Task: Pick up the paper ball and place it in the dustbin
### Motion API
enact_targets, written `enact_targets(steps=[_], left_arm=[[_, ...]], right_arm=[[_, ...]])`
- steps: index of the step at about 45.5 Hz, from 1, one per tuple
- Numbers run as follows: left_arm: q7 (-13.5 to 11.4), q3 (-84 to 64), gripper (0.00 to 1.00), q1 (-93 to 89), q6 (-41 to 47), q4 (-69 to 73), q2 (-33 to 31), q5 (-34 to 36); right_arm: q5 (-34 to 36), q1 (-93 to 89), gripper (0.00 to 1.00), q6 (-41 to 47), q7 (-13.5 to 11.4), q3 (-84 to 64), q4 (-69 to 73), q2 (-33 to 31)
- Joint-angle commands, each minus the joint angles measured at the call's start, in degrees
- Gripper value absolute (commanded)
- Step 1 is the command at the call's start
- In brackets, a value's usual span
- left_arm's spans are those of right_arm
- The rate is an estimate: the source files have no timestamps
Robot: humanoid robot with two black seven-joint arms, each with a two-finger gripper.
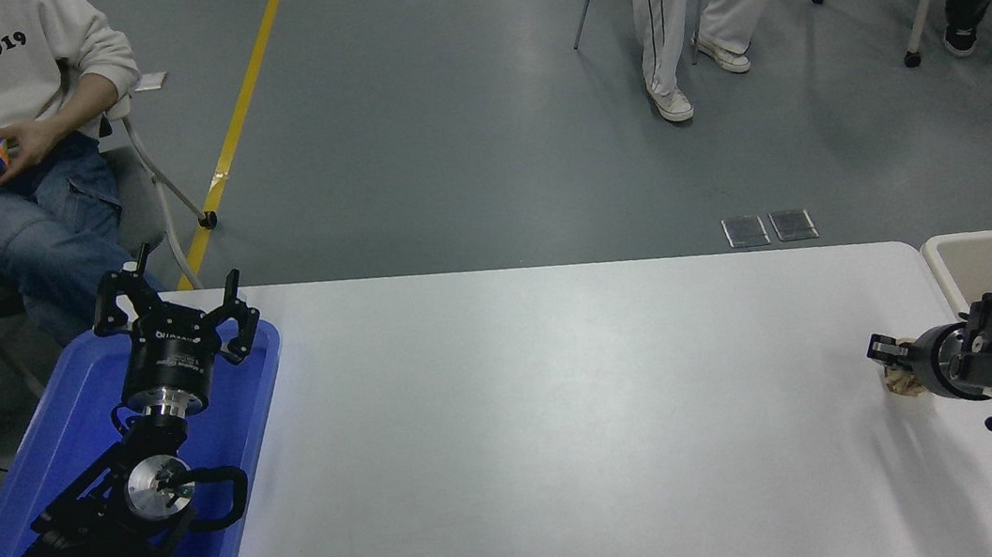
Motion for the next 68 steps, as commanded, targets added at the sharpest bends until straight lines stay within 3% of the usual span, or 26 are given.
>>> enact_targets(steps=[1,9,27,53,68], left_arm=[[0.00,0.07,1.00,0.00,0.00,0.00,0.07,0.00],[0.00,0.07,1.00,0.00,0.00,0.00,-0.01,0.00],[0.00,-0.02,1.00,0.00,0.00,0.00,0.07,0.00],[0.00,0.07,1.00,0.00,0.00,0.00,-0.02,0.00],[0.00,0.07,1.00,0.00,0.00,0.00,0.07,0.00]], right_arm=[[-9.13,9.32,0.00,0.89,-0.01,-0.52,14.13,-7.98],[-14.23,17.40,0.00,4.49,0.17,-2.54,23.45,-12.12],[-17.75,41.39,0.00,22.24,0.52,-12.21,35.50,-12.82],[-17.58,71.55,0.00,44.03,0.43,-17.14,43.15,-13.09],[-17.58,78.94,0.00,44.39,0.35,-18.28,43.15,-14.67]])
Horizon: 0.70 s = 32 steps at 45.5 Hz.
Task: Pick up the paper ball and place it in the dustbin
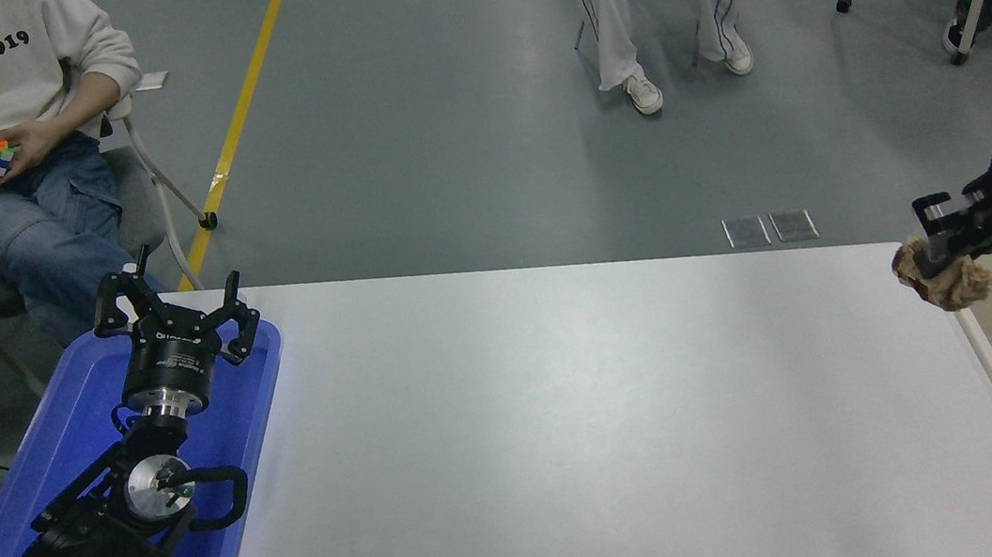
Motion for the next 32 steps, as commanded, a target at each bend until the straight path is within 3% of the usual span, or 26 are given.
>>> enact_targets(steps=[1,17,32], left_arm=[[0.00,0.00,1.00,0.00,0.00,0.00,-0.02,0.00],[0.00,0.00,1.00,0.00,0.00,0.00,0.07,0.00],[0.00,0.00,1.00,0.00,0.00,0.00,0.07,0.00]], right_arm=[[-0.03,5.97,0.00,1.93,-0.09,-1.29,0.40,-0.92],[0.05,6.77,0.00,1.93,-0.09,-7.18,-0.22,-1.36],[-1.00,6.50,0.00,1.93,-0.27,-18.42,-5.75,-10.06]])
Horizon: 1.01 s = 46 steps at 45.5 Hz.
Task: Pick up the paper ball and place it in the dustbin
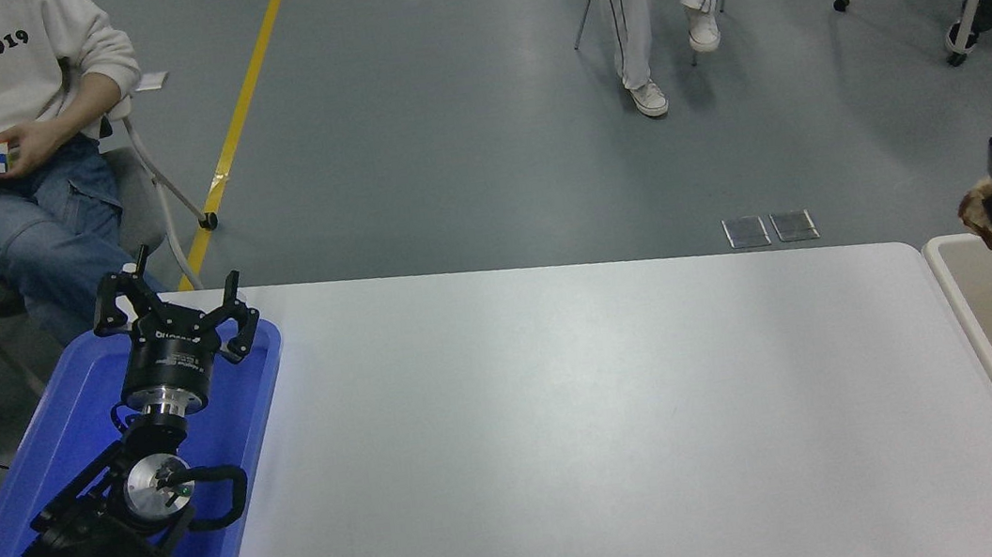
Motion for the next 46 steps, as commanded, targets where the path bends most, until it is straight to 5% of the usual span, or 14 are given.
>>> enact_targets(steps=[1,14,24,46], left_arm=[[0.00,0.02,1.00,0.00,0.00,-0.01,-0.08,0.00],[0.00,0.02,1.00,0.00,0.00,0.00,-0.08,0.00],[0.00,-0.07,1.00,0.00,0.00,0.08,-0.08,0.00],[-0.09,-0.07,1.00,0.00,0.00,-0.01,-0.08,0.00]], right_arm=[[-0.54,-0.45,0.00,0.06,-0.08,-8.25,-5.18,-5.56],[0.25,-14.24,0.00,-12.40,-0.08,-9.49,-17.22,-14.70],[5.52,-35.15,0.00,-27.61,0.10,-0.01,-23.11,-14.79],[9.22,-76.90,0.00,-39.31,0.01,32.86,-43.94,-9.17]])
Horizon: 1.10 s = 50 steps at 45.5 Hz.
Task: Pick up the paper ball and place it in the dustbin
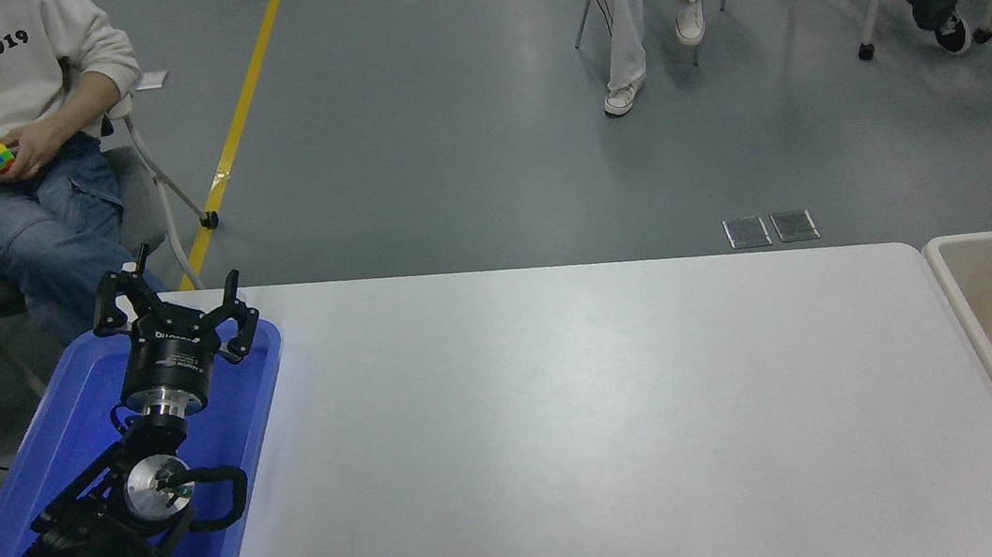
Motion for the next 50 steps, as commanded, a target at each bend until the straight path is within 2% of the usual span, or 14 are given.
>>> enact_targets(steps=[1,9,17,21,23,28,50], left_arm=[[-0.01,0.07,1.00,0.00,0.00,-0.01,0.03,-0.01],[-0.01,-0.02,1.00,0.00,0.00,-0.01,0.03,-0.01],[-0.01,-0.02,1.00,0.00,0.00,-0.01,-0.06,-0.01],[-0.01,-0.02,1.00,0.00,0.00,-0.01,0.03,-0.01],[-0.01,-0.02,1.00,0.00,0.00,-0.01,-0.06,-0.01],[-0.01,-0.02,1.00,0.00,0.00,-0.01,0.03,-0.01],[-0.01,-0.02,1.00,0.00,0.00,-0.01,0.03,-0.01]], right_arm=[[1.34,-20.57,0.00,-6.56,0.07,16.04,-12.08,4.02],[2.74,-31.56,0.00,-7.97,0.07,23.69,-21.23,9.73],[5.20,-34.91,0.00,-8.84,0.07,24.48,-25.44,12.98],[5.55,-38.15,0.00,-10.34,0.07,25.01,-29.66,16.58],[8.09,-41.49,0.00,-10.87,0.06,25.54,-34.48,19.83],[9.95,-43.26,0.00,-10.87,0.07,25.72,-37.14,21.86],[9.95,-46.69,0.00,-14.21,-0.02,27.30,-39.69,27.31]])
